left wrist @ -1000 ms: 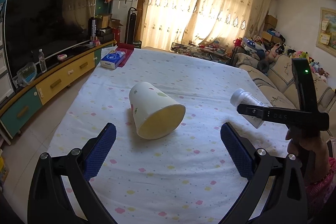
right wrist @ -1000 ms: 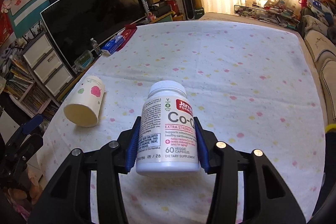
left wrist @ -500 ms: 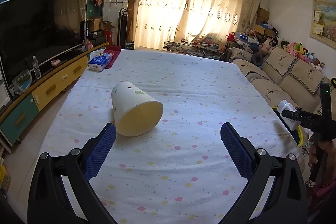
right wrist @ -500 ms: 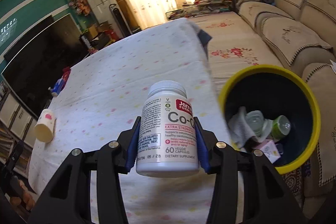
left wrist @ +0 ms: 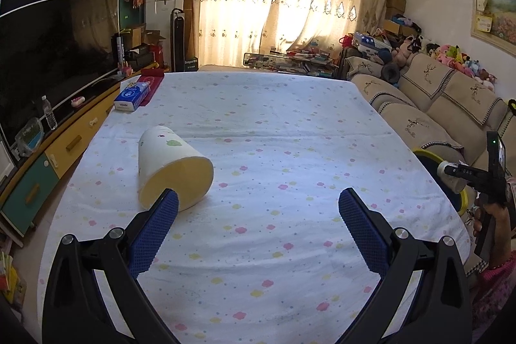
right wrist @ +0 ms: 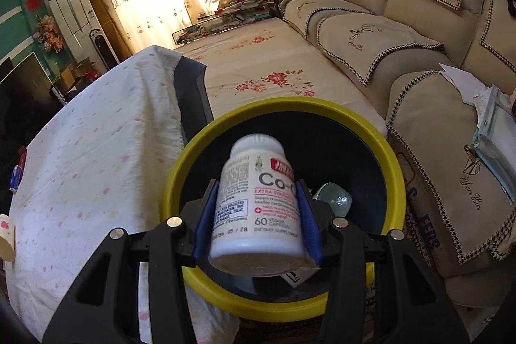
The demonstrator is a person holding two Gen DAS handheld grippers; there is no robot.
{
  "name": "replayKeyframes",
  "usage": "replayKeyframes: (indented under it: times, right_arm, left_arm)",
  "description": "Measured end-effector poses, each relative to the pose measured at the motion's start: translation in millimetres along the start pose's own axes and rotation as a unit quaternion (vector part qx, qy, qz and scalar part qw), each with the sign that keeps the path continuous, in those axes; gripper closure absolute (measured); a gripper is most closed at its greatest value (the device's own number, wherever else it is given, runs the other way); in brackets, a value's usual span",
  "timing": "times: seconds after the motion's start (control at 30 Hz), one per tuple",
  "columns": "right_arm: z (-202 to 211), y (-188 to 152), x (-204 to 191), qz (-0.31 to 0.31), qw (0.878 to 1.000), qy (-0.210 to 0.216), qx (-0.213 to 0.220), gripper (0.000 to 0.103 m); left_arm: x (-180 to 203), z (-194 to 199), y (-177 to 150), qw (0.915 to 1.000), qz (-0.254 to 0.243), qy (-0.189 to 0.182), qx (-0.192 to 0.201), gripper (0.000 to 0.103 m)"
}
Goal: Collect trash
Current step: 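Carry the supplement bottle over the bin and open the right gripper, then grasp the white paper cup rim with the left gripper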
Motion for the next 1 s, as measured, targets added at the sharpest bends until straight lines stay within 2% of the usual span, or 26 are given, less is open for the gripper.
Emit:
replayKeyframes:
  times: [0.07, 0.47, 0.57, 0.67, 0.8, 0.97, 1.0]
  right_arm:
    - [-1.2, 0.0, 1.4, -0.001, 1.0, -0.007, 0.005, 0.047]
    - [5.5, -6.6, -5.9, 0.011, 1.0, 0.001, 0.014, 0.044]
    - [6.5, -9.0, -7.1, 0.011, 1.0, 0.009, 0.01, 0.044]
    - [9.5, -10.7, -8.6, 0.012, 1.0, 0.013, 0.012, 0.043]
    - [11.2, -12.8, -12.2, 0.012, 1.0, 0.02, 0.011, 0.043]
    - [9.9, -14.6, -21.8, 0.021, 0.999, 0.026, 0.006, 0.043]
    - [9.4, -14.9, -23.2, 0.022, 0.999, 0.027, 0.006, 0.043]
  left_arm:
    - [3.7, -4.4, 0.7, 1.0, -0.004, 0.001, -0.004, 0.005]
    - [4.3, -6.4, 9.2, 0.9995, -0.019, 0.026, -0.001, 0.005]
    - [-3.8, -1.4, 9.6, 0.9981, -0.026, 0.056, 0.006, 0.005]
    - [-18.2, 1.3, 8.0, 0.9941, -0.034, 0.102, 0.007, 0.005]
    - [-47.5, -1.0, 5.3, 0.9897, -0.008, 0.143, -0.005, 0.005]
    - [-83.4, -19.9, 4.6, 0.9873, 0.047, 0.147, -0.035, 0.005]
    - [-88.3, -25.0, 4.8, 0.9868, 0.052, 0.148, -0.04, 0.009]
Point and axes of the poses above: each gripper's, at about its wrist camera, not at the fingertips, and z roughly against the way its jaws point, x to its right, y to its top, the point moved 4 cm from there along -z, roughly the way its jaws point, and after that the axes turned 7 degrees about -y, right-handed, at the moved point
